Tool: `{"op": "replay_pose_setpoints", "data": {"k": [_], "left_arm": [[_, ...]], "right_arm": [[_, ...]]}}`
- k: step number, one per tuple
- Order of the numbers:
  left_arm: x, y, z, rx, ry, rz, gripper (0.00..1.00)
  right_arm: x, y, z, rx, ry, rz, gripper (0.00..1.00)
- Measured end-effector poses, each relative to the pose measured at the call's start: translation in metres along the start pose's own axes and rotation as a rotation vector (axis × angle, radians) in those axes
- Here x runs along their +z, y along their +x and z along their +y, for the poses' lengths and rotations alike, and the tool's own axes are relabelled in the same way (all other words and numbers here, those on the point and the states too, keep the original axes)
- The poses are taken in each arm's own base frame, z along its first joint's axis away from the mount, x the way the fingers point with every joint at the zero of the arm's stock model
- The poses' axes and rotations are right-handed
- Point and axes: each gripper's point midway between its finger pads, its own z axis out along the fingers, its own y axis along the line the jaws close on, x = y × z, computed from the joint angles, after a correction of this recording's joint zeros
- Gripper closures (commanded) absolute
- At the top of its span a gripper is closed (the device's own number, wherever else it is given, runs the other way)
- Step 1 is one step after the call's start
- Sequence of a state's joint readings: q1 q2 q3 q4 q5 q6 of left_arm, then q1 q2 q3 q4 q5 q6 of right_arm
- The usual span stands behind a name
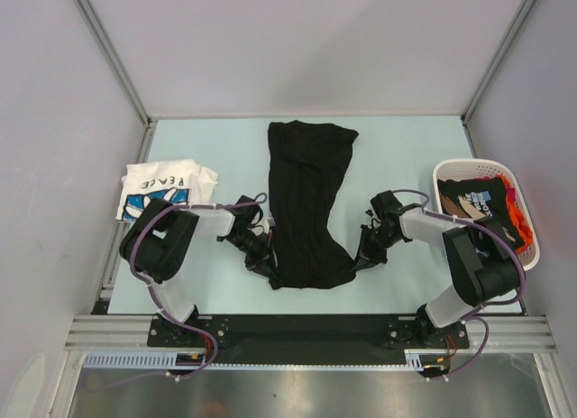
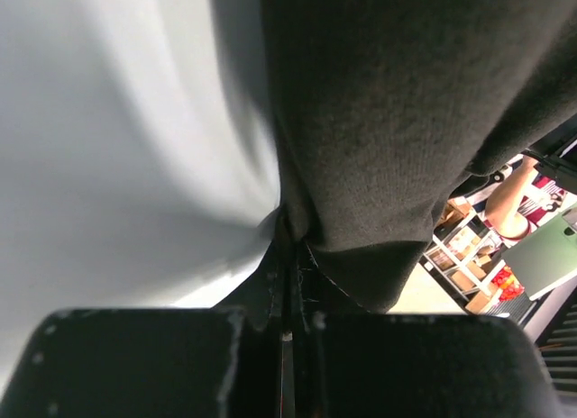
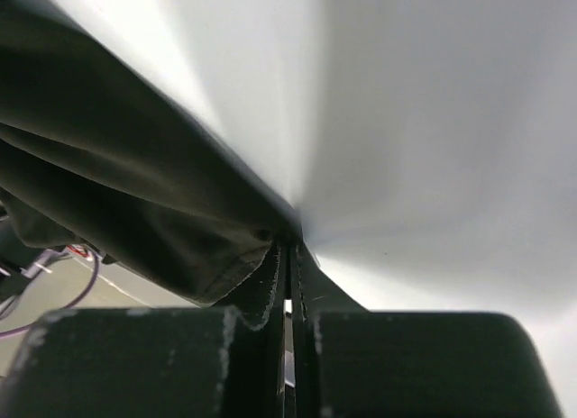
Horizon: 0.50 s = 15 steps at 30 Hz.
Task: Fold and stack the t-shirts
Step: Fold the tshirt
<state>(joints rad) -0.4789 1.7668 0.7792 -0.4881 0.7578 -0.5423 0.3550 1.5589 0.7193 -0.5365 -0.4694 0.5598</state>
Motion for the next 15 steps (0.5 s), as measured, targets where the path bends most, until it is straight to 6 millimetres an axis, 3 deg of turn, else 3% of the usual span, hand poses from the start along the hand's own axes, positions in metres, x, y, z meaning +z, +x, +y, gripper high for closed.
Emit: {"op": "replay_pose_setpoints", "data": {"k": [10,15], "left_arm": [[-0.01,0.014,0.014,-0.019,-0.091,-0.015,1.0],[-0.015,0.021,0.015,-0.028,-0.109,-0.008,1.0]], "right_arm": [[-0.018,-0.001,-0.011,-0.026,0.136,0.022,1.0],[-0.037,0.016,-0.015,-0.014,0.175,0.048,1.0]]}}
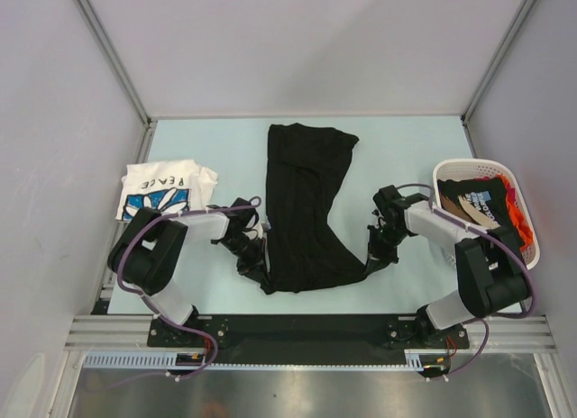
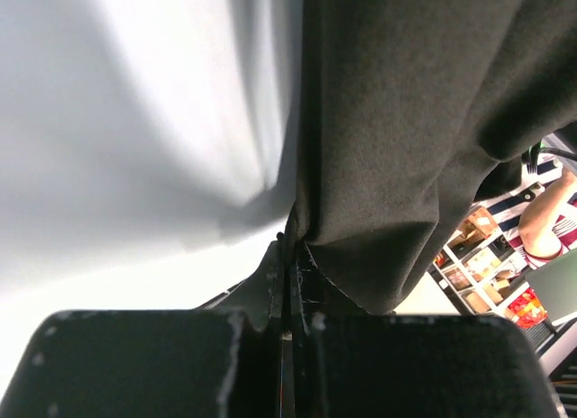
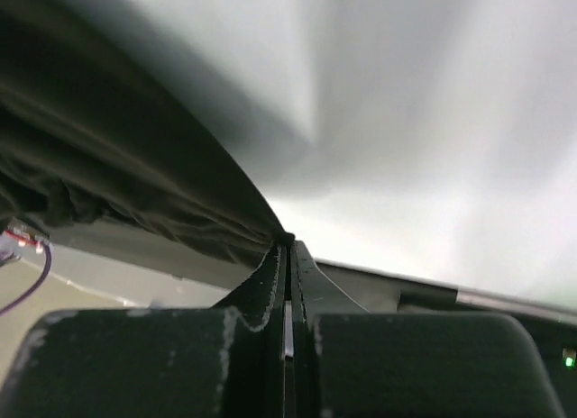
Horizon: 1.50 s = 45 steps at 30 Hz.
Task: Fold and stack the t-shirts
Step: Fold the tshirt
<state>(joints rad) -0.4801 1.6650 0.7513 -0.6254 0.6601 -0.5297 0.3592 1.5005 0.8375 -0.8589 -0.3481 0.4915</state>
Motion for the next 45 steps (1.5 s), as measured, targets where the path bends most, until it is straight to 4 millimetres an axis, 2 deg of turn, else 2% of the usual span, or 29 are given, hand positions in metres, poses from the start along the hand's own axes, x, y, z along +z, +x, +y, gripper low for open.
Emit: {"op": "replay_pose_setpoints", "data": {"k": [4,10,17,18,19,20,22,23,24,26,27,29,30,32,34,39,42,45], "left_arm": [[-0.006,0.006,-0.002,-0.003,-0.001,0.005,1.0],[-0.016,0.009,-0.01,0.011,0.002,0.013,1.0],[-0.012,0.025,0.002,0.001,-0.011,0.064,1.0],[-0.01,0.029,0.007,-0.006,-0.017,0.077,0.96],[-0.008,0.034,0.011,-0.014,-0.024,0.09,0.77],[-0.005,0.038,0.016,-0.022,-0.03,0.103,0.01],[-0.001,0.048,0.026,-0.042,-0.05,0.139,0.0],[-0.002,0.055,0.024,-0.061,-0.033,0.168,0.0],[-0.006,0.056,0.019,-0.058,-0.023,0.164,0.0],[-0.008,0.057,0.018,-0.048,-0.027,0.154,0.0],[-0.009,0.058,0.02,-0.049,-0.038,0.152,0.0],[-0.014,0.055,0.022,-0.039,-0.075,0.127,0.0],[-0.019,0.051,0.019,-0.026,-0.083,0.102,0.0],[-0.031,0.038,0.006,0.016,-0.081,0.033,0.0],[-0.046,0.022,-0.015,0.075,-0.049,-0.055,0.0],[-0.08,-0.004,-0.06,0.179,0.042,-0.231,0.0],[-0.082,-0.01,-0.069,0.196,0.07,-0.258,0.01],[-0.073,-0.013,-0.065,0.18,0.057,-0.226,0.02]], "right_arm": [[-0.01,0.015,0.0,0.001,-0.012,0.033,1.0],[-0.011,0.038,0.002,-0.003,-0.05,0.129,1.0],[-0.008,0.06,0.002,-0.033,-0.056,0.236,1.0],[-0.007,0.063,0.002,-0.037,-0.051,0.249,1.0],[-0.004,0.068,0.001,-0.047,-0.04,0.268,1.0],[-0.002,0.071,0.001,-0.055,-0.032,0.282,1.0],[0.004,0.081,-0.001,-0.077,-0.003,0.32,0.99],[0.008,0.086,-0.003,-0.088,0.015,0.342,0.97],[0.011,0.091,-0.006,-0.092,0.031,0.363,0.8],[0.017,0.099,-0.011,-0.095,0.067,0.399,0.62],[0.02,0.102,-0.014,-0.098,0.086,0.413,0.49],[0.021,0.106,-0.018,-0.108,0.115,0.418,0.36],[0.021,0.105,-0.019,-0.113,0.124,0.409,0.25],[0.017,0.1,-0.018,-0.123,0.137,0.37,0.16],[0.009,0.091,-0.013,-0.144,0.138,0.313,0.12],[-0.014,0.062,0.011,-0.191,0.092,0.138,0.13],[-0.015,0.061,0.011,-0.18,0.098,0.121,0.14],[-0.01,0.065,0.003,-0.159,0.116,0.137,0.16]]}}
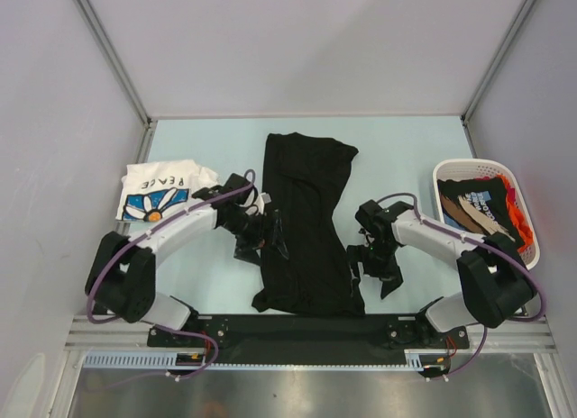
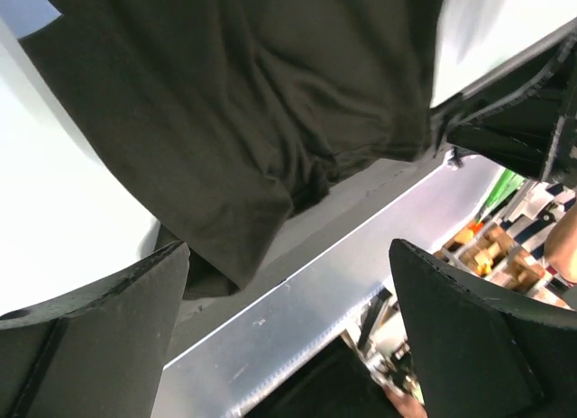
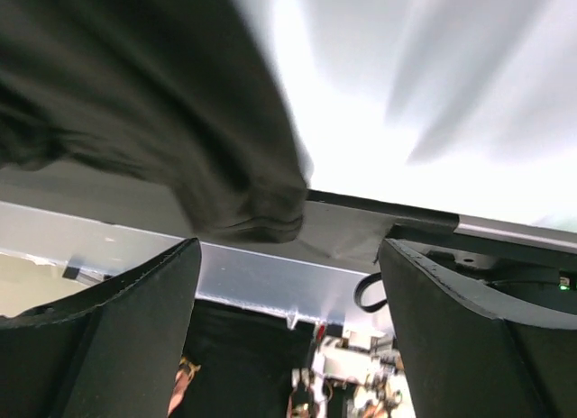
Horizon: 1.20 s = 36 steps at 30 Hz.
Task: Fold and stack the t-shirts
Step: Fold the tshirt
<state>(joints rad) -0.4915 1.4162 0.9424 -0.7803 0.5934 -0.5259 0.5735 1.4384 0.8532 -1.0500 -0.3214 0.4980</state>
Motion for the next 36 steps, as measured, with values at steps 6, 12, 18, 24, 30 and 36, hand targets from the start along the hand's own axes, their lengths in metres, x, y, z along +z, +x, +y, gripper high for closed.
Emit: {"op": "replay_pose_setpoints", "data": {"k": [6,12,18,24,30,36], "left_arm": [[0.032,0.018,0.022,-0.057,-0.067,0.141,0.01],[0.047,0.031,0.026,-0.039,-0.096,0.211,0.02],[0.064,0.047,0.04,-0.03,-0.148,0.299,0.01],[0.059,0.058,0.051,-0.039,-0.197,0.332,0.01],[0.053,0.068,0.069,-0.025,-0.28,0.36,0.98],[0.053,0.071,0.088,-0.004,-0.358,0.366,0.47]], "right_arm": [[0.024,0.016,-0.015,0.078,0.02,0.056,0.31],[0.044,0.016,-0.016,0.132,-0.032,0.016,0.48],[0.051,0.018,-0.003,0.195,-0.118,0.04,0.74],[0.056,0.007,0.013,0.194,-0.159,0.049,1.0],[0.04,-0.024,0.032,0.136,-0.17,-0.051,1.0],[0.017,-0.041,0.047,0.084,-0.179,-0.117,1.0]]}}
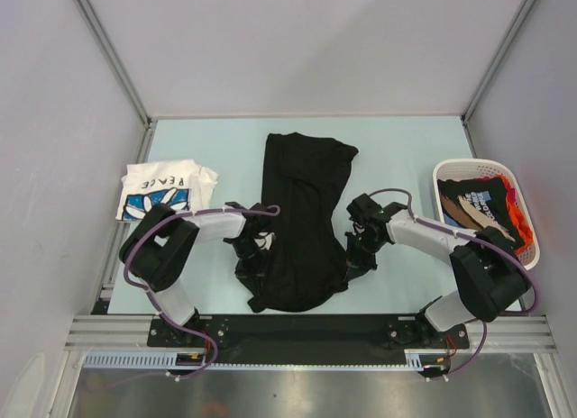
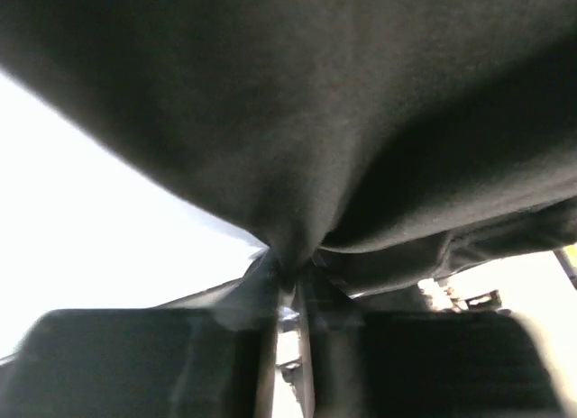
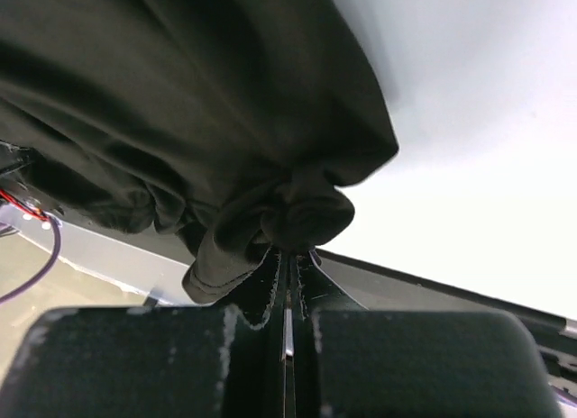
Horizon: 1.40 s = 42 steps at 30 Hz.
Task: Fold and stack the t-shirts
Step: Fold the tshirt
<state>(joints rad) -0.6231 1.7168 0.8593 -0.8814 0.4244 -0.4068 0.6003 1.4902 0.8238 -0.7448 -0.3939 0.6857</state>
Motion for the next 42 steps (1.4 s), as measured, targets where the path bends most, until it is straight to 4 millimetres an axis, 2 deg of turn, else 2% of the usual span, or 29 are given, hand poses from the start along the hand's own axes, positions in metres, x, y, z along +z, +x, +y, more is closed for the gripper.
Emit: {"op": "replay_pose_setpoints", "data": {"k": [1,6,12,14,16,20,23,27,34,42], "left_arm": [[0.0,0.0,0.001,0.006,-0.003,-0.001,0.01],[-0.007,0.01,-0.004,-0.019,0.007,0.041,0.0],[-0.009,0.01,0.003,-0.017,-0.033,0.028,0.0],[-0.015,0.007,0.004,-0.008,-0.056,-0.004,0.0],[-0.03,-0.002,0.0,0.01,-0.07,-0.059,0.0],[-0.068,-0.028,-0.019,0.06,-0.069,-0.207,0.0],[-0.084,-0.04,-0.027,0.077,-0.067,-0.268,0.01],[-0.082,-0.038,-0.024,0.069,-0.085,-0.252,0.0],[-0.076,-0.04,-0.02,0.056,-0.104,-0.225,0.01],[-0.075,-0.041,-0.016,0.04,-0.106,-0.221,0.0]], "right_arm": [[-0.002,0.001,0.0,-0.007,0.005,-0.002,1.0],[-0.006,0.009,-0.009,-0.013,0.042,0.016,1.0],[-0.008,0.014,-0.014,-0.014,0.065,0.034,1.0],[-0.011,0.016,-0.014,-0.016,0.062,0.031,1.0],[-0.015,0.016,-0.011,-0.025,0.046,0.019,1.0],[-0.03,0.013,0.01,-0.06,-0.037,-0.017,1.0],[-0.035,0.012,0.026,-0.096,-0.097,-0.015,1.0],[-0.029,0.02,0.04,-0.155,-0.133,0.029,1.0],[-0.006,0.039,0.063,-0.273,-0.151,0.143,1.0],[-0.004,0.047,0.101,-0.4,-0.198,0.177,1.0]]}}
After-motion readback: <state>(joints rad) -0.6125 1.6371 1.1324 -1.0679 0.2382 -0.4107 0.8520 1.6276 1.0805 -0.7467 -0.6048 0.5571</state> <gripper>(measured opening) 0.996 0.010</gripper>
